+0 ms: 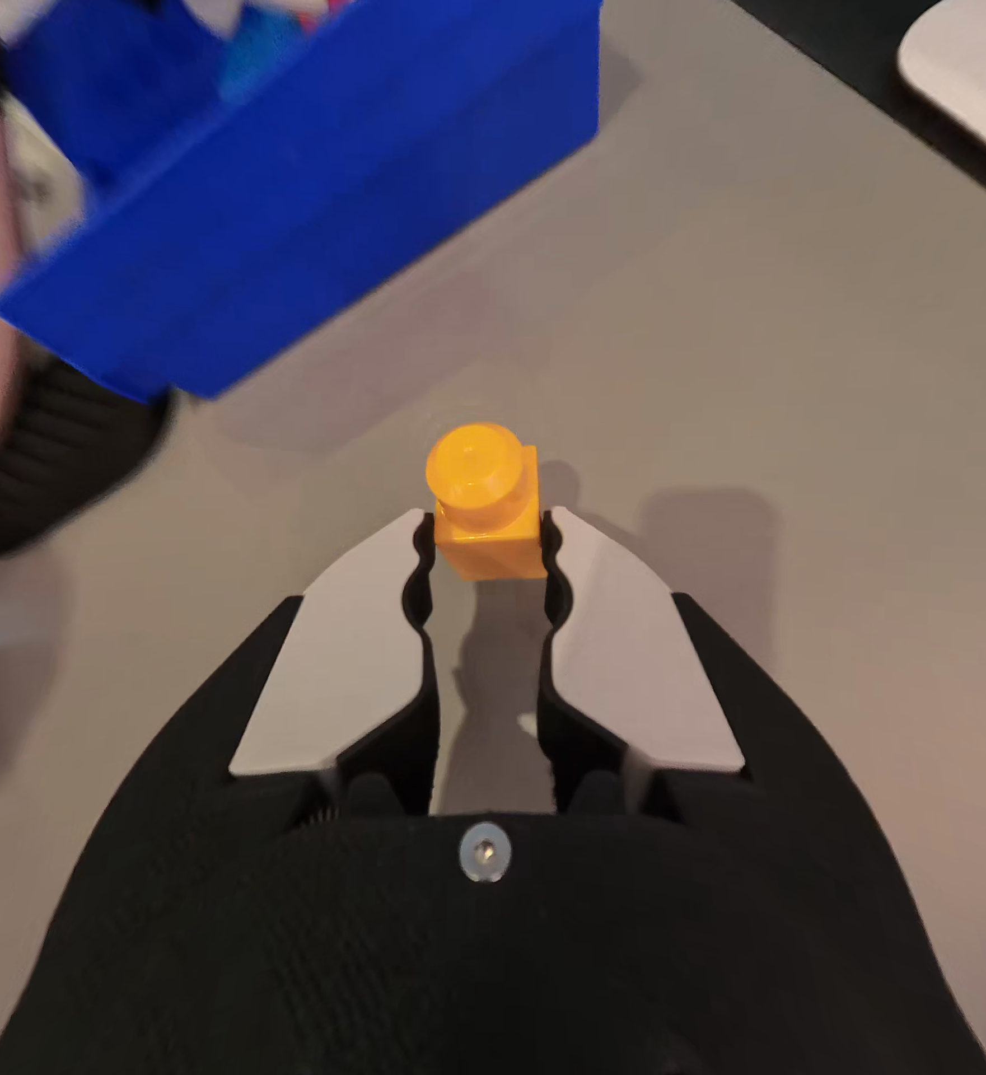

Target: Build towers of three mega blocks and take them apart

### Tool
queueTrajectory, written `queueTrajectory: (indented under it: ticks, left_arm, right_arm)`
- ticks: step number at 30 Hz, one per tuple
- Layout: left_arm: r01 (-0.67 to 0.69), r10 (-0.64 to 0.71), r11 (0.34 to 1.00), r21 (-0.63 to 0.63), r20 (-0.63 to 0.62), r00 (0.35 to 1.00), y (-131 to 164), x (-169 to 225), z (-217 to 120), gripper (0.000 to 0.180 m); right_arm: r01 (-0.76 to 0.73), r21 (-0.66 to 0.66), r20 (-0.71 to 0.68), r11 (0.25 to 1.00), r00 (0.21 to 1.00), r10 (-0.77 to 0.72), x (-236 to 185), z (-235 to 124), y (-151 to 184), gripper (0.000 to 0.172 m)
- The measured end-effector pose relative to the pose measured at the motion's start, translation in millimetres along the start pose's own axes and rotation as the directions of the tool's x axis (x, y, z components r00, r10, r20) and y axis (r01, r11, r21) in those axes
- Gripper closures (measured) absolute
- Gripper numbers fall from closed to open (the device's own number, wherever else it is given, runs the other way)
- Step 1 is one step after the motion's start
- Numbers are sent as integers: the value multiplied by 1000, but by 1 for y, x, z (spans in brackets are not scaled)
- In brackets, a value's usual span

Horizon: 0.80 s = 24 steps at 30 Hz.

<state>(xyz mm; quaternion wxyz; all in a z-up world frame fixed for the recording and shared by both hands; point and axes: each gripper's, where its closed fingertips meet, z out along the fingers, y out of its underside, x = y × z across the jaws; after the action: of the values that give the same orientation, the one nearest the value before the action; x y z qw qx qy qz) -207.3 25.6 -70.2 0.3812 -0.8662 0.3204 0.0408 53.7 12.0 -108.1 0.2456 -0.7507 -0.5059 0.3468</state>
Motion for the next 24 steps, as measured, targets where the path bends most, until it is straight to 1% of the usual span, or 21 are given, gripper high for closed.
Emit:
queueTrajectory:
  ticks: [1, 4, 5, 7, 10, 11, 12, 14, 16, 17, 24]
  left_arm:
    - [-10, 10, 1000, 4, -4, 1000, -1, 2, 4, 125]
    - [19, -19, 1000, 0, -31, 999, -5, 7, 15, 121]
    - [13, -14, 1000, -5, -20, 1000, -4, 6, 18, 119]
    - [-2, 1, 1000, -7, -17, 1000, -2, 6, 25, 119]
    - [29, -30, 999, -37, -35, 999, 5, 5, 34, 119]
    - [42, -44, 998, -43, -48, 998, 6, 7, 35, 121]
    - [56, -58, 997, -46, -49, 997, 8, 6, 36, 121]
    - [86, -88, 995, -41, -58, 994, 7, 5, 35, 125]
    - [103, -106, 993, -52, -56, 993, 8, 3, 33, 137]
    - [103, -106, 993, -60, -54, 993, 9, 2, 32, 139]
    - [35, -40, 992, -123, -37, 998, 12, 6, 33, 139]
  right_arm:
    - [15, -8, -17, 1000, 1000, -15, 1, 2, 1, 136]
    - [5, -13, 6, 1000, 1000, -5, -3, 7, 4, 136]
    - [-1, -15, 9, 1000, 1000, 1, -3, 8, 5, 136]
    - [-4, -28, 11, 1000, 1000, 4, -2, 11, 9, 136]
    - [-1, -48, 10, 999, 1000, 2, -2, 14, 12, 136]
    - [1, -51, 8, 999, 1000, 0, -2, 14, 13, 136]
    - [3, -53, 3, 999, 1000, -3, -2, 15, 13, 136]
    - [5, -55, -9, 998, 1000, -5, 0, 15, 14, 136]
    - [0, -50, -14, 999, 1000, -1, 2, 15, 13, 136]
    - [2, -49, -19, 999, 1000, -3, 2, 15, 13, 136]
    - [24, -97, -21, 995, 999, -26, 1, 17, 20, 135]
